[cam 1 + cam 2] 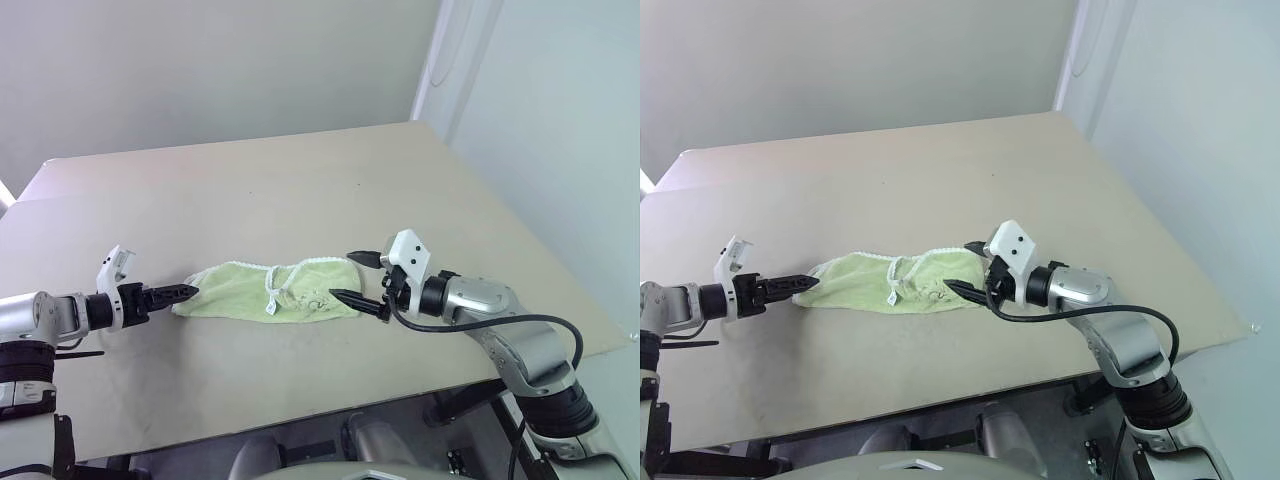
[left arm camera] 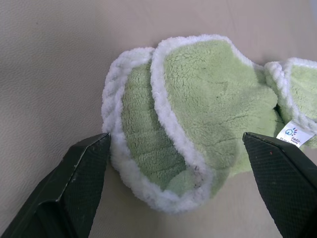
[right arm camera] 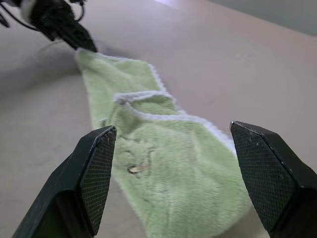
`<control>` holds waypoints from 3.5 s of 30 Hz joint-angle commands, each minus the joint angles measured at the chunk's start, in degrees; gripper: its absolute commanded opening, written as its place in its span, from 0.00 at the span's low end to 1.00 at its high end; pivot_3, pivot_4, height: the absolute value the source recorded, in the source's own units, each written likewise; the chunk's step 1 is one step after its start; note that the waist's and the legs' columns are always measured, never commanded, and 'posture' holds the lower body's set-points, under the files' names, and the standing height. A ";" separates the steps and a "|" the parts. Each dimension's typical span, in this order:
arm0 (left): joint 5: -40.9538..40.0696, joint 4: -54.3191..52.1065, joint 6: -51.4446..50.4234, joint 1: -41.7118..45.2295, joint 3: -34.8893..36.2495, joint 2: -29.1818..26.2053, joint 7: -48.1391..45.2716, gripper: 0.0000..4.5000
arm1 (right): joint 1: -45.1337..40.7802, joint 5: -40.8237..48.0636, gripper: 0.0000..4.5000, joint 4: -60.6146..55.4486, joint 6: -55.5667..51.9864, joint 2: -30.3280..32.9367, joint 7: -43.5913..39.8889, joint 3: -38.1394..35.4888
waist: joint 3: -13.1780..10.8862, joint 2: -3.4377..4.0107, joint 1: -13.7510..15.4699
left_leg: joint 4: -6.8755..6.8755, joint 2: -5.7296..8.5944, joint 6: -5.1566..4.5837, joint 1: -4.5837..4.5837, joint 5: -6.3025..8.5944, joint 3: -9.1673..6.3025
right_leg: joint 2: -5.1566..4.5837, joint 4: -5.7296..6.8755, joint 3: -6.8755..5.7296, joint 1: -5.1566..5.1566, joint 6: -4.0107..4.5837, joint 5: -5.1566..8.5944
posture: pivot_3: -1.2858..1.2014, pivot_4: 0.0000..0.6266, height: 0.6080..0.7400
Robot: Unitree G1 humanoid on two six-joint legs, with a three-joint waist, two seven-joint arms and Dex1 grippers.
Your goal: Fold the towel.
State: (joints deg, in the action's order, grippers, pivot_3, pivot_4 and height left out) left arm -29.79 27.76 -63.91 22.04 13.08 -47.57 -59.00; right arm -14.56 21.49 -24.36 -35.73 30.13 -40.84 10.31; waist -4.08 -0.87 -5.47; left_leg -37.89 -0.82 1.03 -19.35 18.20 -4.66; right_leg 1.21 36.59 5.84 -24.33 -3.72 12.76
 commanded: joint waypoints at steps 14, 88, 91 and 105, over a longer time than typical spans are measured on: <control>-1.69 -1.78 -3.01 1.40 1.14 0.16 1.55 0.01 | 1.45 -0.81 0.86 -0.45 0.74 0.06 1.64 -1.06 | 0.01 0.02 -0.02 | -0.01 0.00 0.00 -0.03 0.00 -0.01 | 0.00 -0.03 0.00 -0.01 0.01 0.00 | 0.52 0.00 1.00; 11.82 8.08 16.10 42.44 -29.84 25.26 -31.87 0.91 | 12.82 -0.69 0.86 -9.79 -2.04 4.73 6.79 -5.39 | -0.07 -0.09 0.04 | -0.08 0.05 -0.01 -0.13 0.01 0.07 | 0.10 -0.21 0.19 0.04 -0.04 -0.01 | 0.52 0.00 1.00; 12.26 9.08 17.78 43.96 -27.70 23.00 -30.65 0.91 | 12.56 -0.79 0.86 -9.39 -1.84 4.75 6.59 -5.25 | -0.06 -0.08 0.00 | -0.08 0.05 -0.02 -0.12 0.01 0.08 | 0.10 -0.22 0.20 0.04 -0.04 -0.01 | 0.52 0.00 1.00; 11.91 -2.47 14.31 33.60 -32.18 21.47 -31.40 0.91 | 9.48 -1.68 0.86 -5.85 -0.97 4.20 5.26 -3.77 | -0.06 -0.08 0.49 | -0.09 0.06 -0.01 -0.17 0.00 0.10 | 0.03 -0.25 0.21 0.08 -0.08 -0.02 | 0.52 0.00 1.00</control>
State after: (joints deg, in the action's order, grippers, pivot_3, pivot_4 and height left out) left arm -16.95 28.61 -49.23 55.12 -18.79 -26.27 -90.72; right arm -3.83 19.96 -29.90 -38.20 34.57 -35.27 6.90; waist -4.14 -0.95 -4.98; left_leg -38.01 -0.76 1.01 -19.52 18.20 -4.57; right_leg 1.25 36.35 6.05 -24.26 -3.80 12.75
